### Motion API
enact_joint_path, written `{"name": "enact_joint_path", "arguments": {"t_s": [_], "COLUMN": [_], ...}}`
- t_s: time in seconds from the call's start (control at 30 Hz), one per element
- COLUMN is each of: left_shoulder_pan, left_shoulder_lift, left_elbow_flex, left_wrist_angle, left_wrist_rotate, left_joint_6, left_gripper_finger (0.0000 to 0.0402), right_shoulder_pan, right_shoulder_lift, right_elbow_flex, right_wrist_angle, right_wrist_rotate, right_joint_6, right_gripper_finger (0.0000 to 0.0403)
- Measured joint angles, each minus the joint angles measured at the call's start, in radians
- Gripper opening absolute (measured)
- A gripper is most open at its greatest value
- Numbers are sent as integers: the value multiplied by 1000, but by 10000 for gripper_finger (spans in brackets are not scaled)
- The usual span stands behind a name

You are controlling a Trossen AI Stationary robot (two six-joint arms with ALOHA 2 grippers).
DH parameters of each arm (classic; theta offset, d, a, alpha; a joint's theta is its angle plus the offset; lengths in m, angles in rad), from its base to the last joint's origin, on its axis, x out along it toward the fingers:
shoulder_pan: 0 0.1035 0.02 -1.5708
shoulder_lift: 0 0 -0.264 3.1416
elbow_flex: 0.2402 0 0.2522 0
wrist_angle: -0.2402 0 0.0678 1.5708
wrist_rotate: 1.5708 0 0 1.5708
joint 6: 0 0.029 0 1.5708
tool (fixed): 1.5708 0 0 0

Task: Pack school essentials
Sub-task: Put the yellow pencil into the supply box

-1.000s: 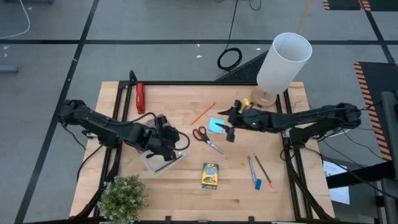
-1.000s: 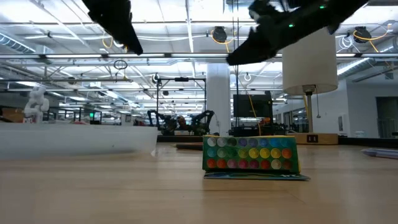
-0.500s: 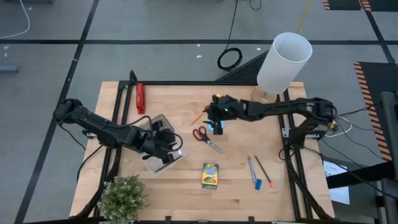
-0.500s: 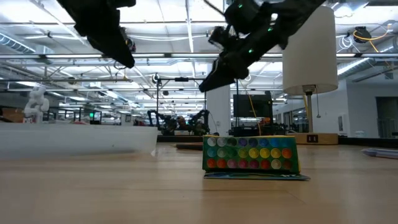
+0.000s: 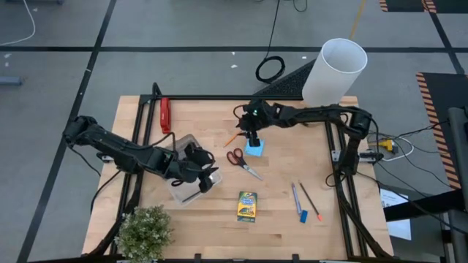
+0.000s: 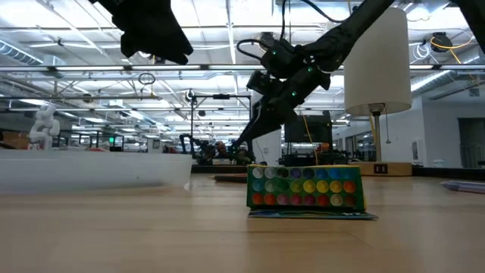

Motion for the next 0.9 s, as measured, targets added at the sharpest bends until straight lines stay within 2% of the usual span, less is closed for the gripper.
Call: {"name": "enact_joint_path", "arguments": {"t_s": [0.37, 0.9], "left_shoulder_pan": [35, 38], "left_shoulder_lift": [-46, -117], "left_elbow_flex": [1, 1], "left_wrist_angle": [-15, -58], "left_wrist_rotate": [61, 44], "left_joint_6": [30, 82], "left_gripper_finger": [141, 141], "right_shoulder_pan": [0, 0], "right_shoulder_lift": [-1, -1], "right_elbow_flex": [0, 0], "right_wrist_angle": [33, 91], "right_wrist_rotate": [2, 3], "right_joint_6": [45, 88], "right_gripper_finger": [155, 155]}}
